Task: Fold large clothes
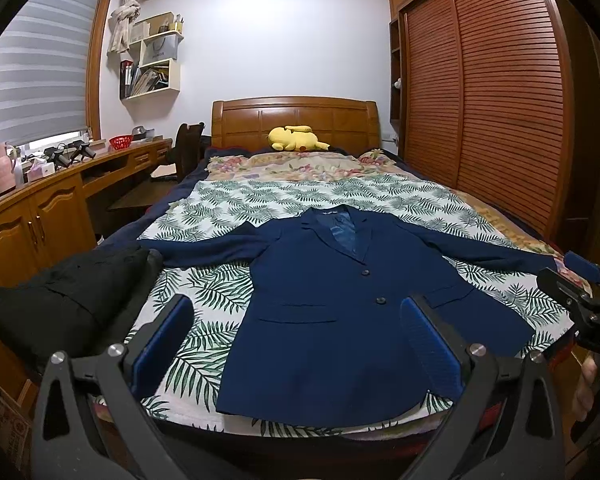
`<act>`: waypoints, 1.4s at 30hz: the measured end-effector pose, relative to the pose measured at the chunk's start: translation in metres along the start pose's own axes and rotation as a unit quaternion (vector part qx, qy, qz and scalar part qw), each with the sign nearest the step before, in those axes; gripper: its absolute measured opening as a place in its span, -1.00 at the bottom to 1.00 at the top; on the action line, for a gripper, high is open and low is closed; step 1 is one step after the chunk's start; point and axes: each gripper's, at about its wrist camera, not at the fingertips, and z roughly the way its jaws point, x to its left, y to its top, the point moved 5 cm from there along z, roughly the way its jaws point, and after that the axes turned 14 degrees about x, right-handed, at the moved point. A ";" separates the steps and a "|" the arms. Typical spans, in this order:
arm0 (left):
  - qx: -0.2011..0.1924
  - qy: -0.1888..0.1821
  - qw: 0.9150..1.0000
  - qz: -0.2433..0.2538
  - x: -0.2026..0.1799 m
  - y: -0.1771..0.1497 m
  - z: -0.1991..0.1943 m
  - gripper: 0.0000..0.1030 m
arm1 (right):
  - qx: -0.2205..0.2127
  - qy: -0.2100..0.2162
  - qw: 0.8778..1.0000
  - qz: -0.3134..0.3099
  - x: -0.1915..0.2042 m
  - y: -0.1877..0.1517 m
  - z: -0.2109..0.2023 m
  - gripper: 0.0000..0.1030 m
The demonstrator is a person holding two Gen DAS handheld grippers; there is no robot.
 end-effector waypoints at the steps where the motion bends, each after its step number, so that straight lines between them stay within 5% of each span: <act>1: 0.001 0.000 1.000 -0.001 0.000 -0.001 0.001 1.00 | 0.000 0.000 1.000 0.000 0.000 0.000 0.000 1.00; 42: 0.027 0.004 1.000 -0.014 0.024 -0.009 0.033 1.00 | 0.021 0.007 1.000 -0.006 0.015 -0.007 0.028 1.00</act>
